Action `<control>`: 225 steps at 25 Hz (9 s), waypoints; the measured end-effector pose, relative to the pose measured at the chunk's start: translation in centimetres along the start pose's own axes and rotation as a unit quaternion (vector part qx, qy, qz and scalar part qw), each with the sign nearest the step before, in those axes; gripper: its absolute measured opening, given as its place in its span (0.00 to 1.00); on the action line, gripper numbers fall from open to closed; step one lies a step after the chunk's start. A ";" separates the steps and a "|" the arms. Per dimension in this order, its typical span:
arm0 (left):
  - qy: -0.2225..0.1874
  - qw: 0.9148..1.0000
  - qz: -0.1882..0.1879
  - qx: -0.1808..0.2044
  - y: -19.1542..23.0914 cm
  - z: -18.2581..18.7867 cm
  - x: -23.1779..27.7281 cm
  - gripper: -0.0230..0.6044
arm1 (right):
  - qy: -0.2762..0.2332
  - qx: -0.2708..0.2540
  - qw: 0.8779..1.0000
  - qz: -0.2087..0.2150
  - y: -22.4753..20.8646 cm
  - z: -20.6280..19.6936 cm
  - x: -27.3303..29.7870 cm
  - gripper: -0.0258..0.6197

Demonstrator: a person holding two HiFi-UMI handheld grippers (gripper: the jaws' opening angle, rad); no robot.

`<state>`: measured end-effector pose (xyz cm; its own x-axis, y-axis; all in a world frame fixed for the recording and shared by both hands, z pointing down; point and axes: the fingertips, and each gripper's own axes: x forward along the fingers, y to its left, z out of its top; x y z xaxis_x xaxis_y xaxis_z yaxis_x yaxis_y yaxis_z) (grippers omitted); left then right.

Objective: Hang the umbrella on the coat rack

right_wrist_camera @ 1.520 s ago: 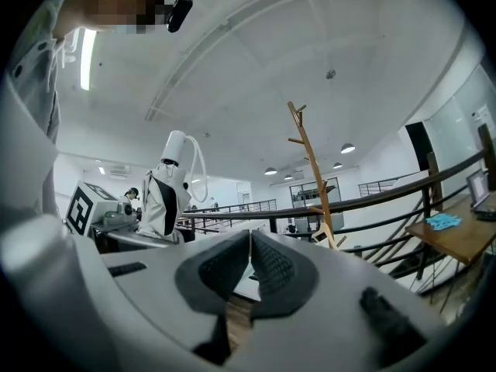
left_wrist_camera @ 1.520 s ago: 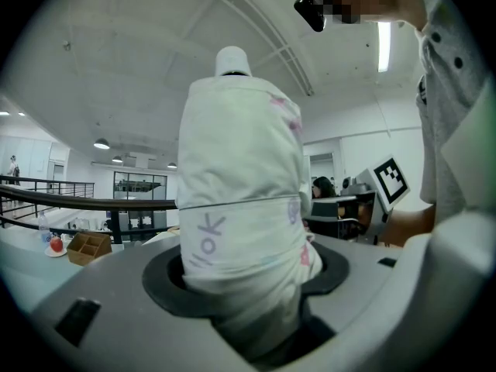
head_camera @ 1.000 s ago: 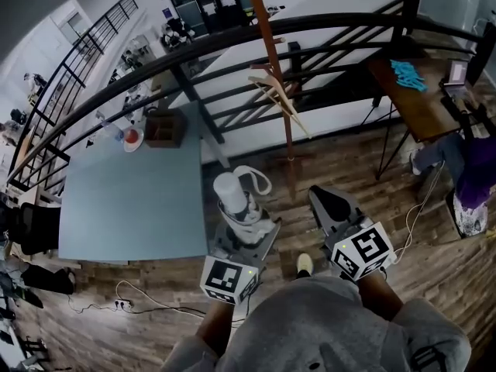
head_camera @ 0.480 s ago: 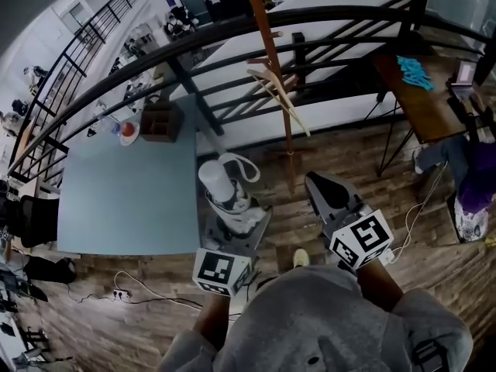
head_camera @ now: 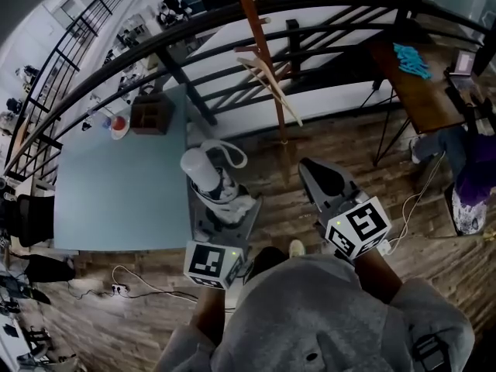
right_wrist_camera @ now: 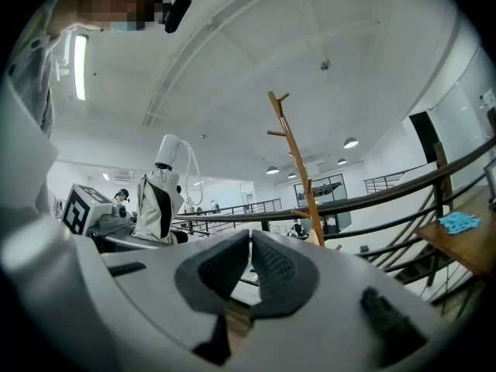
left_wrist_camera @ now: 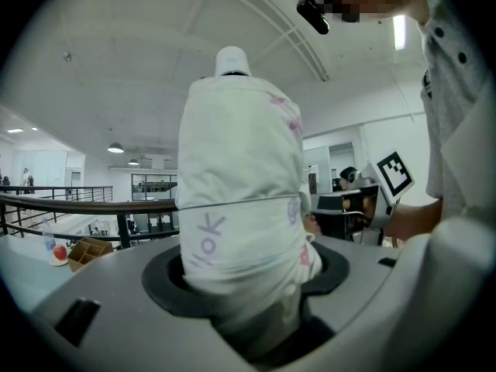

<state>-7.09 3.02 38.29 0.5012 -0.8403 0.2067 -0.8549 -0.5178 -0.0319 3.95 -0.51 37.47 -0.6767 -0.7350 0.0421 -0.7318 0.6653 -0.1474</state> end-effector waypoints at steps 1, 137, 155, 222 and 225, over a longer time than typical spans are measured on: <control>0.000 1.000 0.000 -0.001 0.0 0.0 0.0 0.50 | 0.001 0.000 1.000 0.001 0.0 0.0 0.0 0.09; -0.012 0.992 -0.122 0.014 13.2 7.4 35.3 0.50 | 0.018 -0.045 0.998 -0.029 -26.3 5.5 25.6 0.09; 0.035 0.998 -0.049 -0.015 16.5 2.2 37.4 0.50 | 0.031 -0.036 0.999 -0.005 -28.0 4.2 26.5 0.09; 0.123 0.987 0.076 -0.065 13.1 -16.7 39.5 0.56 | 0.066 -0.006 0.997 0.031 -28.2 0.7 20.5 0.09; 0.110 0.988 0.080 -0.067 13.2 -15.8 39.2 0.57 | 0.062 -0.005 0.997 0.036 -28.1 0.9 20.4 0.09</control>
<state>-0.83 -34.26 61.42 0.3298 -0.8465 0.4179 -0.9381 -0.3433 0.0451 10.80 -34.27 41.61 -0.7315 -0.6641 0.1545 -0.6817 0.7172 -0.1444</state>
